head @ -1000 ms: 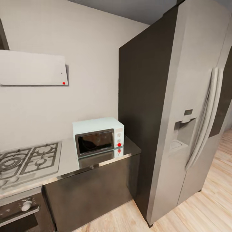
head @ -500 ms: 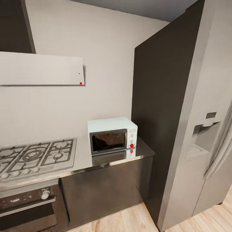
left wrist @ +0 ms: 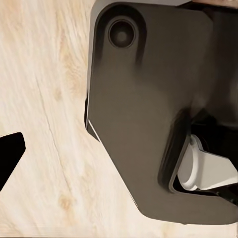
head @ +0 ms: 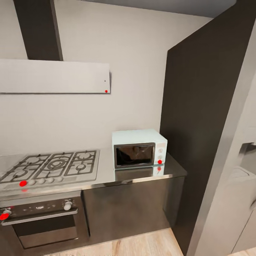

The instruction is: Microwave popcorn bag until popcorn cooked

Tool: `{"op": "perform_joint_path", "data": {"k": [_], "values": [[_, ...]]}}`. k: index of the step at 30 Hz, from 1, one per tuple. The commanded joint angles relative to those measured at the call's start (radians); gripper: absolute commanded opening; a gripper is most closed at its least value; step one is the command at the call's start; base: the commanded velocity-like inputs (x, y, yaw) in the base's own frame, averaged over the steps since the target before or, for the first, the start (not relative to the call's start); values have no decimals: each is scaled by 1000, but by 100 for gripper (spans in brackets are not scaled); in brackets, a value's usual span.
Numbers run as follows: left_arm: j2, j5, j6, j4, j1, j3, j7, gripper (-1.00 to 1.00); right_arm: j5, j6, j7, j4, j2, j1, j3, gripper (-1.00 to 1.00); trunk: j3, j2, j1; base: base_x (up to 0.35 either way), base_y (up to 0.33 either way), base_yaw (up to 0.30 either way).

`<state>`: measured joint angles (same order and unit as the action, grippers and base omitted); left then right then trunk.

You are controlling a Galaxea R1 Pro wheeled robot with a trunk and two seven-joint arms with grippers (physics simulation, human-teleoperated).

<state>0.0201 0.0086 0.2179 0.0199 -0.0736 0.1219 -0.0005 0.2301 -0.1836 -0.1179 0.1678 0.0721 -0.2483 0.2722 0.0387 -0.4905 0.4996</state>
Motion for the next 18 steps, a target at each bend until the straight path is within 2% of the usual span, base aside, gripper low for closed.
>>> {"op": "perform_joint_path", "data": {"k": [1,6,11,18], "values": [[0,1,6,2,0,7,0,100,8,-3,-5,0,0,0,9,100,-1,0,0,0,0,277],[0,1,5,2,0,7,0,100,8,-1,7,1,0,0,9,100,-1,0,0,0,0,281],[0,1,5,2,0,7,0,100,8,-1,66,0,0,0,9,100,-1,0,0,0,0,283],[-1,1,5,2,0,7,0,100,8,-2,74,0,0,0,7,100,-1,0,0,0,0,283]]}}
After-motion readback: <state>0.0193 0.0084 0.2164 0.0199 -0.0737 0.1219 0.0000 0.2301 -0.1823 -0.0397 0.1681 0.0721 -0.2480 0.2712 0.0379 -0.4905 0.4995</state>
